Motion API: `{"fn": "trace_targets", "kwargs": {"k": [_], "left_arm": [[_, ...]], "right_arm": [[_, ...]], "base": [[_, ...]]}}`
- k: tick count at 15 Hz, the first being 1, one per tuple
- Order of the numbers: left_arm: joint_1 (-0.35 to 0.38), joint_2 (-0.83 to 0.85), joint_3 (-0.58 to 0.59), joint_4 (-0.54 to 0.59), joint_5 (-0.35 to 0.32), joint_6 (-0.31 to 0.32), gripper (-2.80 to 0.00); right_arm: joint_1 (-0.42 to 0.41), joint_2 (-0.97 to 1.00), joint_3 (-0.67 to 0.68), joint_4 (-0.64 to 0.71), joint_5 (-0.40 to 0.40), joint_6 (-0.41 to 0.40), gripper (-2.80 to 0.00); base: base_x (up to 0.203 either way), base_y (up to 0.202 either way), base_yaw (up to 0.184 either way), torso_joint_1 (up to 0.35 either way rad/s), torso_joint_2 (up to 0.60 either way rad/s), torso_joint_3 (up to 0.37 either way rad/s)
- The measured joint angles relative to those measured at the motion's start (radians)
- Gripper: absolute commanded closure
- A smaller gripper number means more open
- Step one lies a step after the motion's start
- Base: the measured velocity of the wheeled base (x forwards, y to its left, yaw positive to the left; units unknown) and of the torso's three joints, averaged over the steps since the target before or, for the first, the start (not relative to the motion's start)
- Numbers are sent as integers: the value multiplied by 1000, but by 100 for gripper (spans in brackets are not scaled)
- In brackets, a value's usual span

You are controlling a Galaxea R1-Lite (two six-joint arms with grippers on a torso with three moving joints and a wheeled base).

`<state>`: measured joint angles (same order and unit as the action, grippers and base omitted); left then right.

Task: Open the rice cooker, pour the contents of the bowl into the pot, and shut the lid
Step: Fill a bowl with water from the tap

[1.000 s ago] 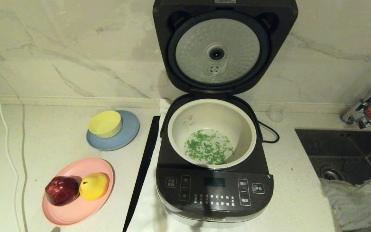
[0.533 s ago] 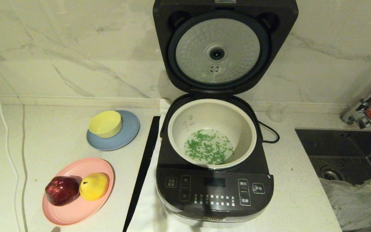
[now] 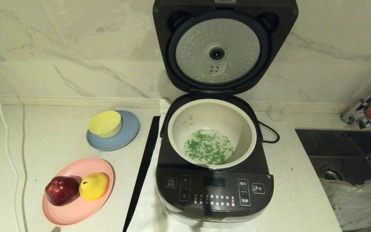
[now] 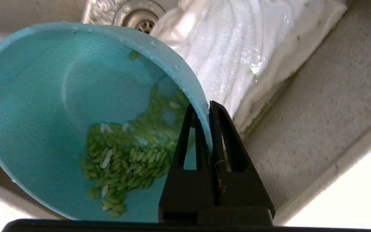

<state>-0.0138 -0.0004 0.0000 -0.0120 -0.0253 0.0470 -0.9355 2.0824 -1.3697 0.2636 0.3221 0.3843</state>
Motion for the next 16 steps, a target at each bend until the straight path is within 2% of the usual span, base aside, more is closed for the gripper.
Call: {"fn": "trace_targets", "kwargs": {"k": [6,9,16], "left_arm": [[0,0,0,0,1,0,0],[0,0,0,0,0,0,0],[0,0,0,1,0,0,0]], "right_arm": [[12,45,-67,1,0,7,0],[25,71,-101,2,-4,51,0],[43,75,-108,7,-3,64,0]], "base": [[0,0,0,0,0,0],[0,0,0,0,0,0],[0,0,0,0,0,0]]}}
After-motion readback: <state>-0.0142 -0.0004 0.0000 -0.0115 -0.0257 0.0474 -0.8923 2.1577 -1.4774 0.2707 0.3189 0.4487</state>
